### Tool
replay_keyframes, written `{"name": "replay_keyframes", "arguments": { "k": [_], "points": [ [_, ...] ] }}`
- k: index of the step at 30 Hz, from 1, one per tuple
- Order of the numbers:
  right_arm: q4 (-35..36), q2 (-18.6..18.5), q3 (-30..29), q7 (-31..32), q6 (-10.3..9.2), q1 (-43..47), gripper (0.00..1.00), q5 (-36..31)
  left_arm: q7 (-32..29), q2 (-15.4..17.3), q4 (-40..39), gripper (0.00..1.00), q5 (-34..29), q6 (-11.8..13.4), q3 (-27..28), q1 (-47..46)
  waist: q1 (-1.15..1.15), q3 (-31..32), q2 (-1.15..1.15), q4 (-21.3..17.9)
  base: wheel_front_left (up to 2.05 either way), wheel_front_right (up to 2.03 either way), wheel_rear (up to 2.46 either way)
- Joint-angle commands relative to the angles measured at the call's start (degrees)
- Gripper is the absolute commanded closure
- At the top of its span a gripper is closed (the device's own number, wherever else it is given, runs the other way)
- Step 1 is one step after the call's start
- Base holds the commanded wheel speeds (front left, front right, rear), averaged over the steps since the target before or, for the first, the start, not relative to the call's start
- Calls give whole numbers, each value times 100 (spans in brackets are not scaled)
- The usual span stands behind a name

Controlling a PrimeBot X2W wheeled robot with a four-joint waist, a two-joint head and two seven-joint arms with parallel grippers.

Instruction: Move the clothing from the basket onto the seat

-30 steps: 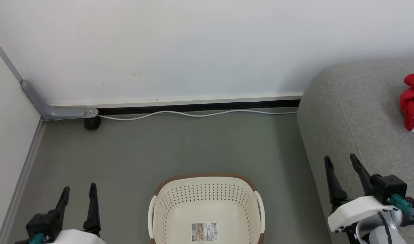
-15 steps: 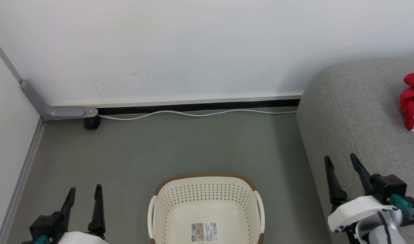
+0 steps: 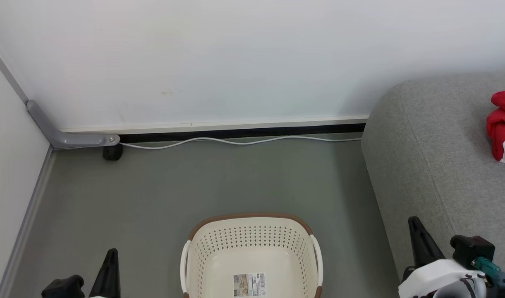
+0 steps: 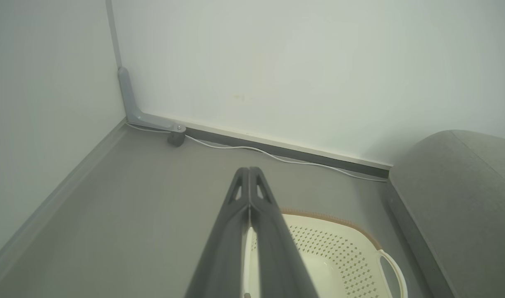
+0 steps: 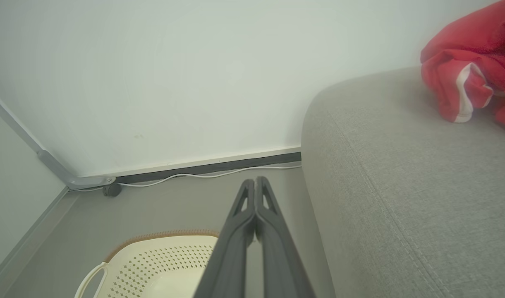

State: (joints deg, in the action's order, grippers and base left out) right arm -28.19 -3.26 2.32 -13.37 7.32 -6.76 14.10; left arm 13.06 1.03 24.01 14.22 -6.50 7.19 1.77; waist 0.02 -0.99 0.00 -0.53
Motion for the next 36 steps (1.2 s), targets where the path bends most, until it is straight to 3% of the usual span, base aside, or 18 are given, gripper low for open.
{"name": "replay_keyframes", "arguments": {
  "k": [1,36],
  "points": [
    [194,-51,-45,46,1,-182,100,186,-30,84,-171,100,178,-7,27,-172,4,-2,0,1,0,0,0],
    [581,-24,-295,637,6,-103,100,2553,-607,115,-443,100,2547,-36,-23,-354,-2,16,0,18,0,0,0]
  ]
}}
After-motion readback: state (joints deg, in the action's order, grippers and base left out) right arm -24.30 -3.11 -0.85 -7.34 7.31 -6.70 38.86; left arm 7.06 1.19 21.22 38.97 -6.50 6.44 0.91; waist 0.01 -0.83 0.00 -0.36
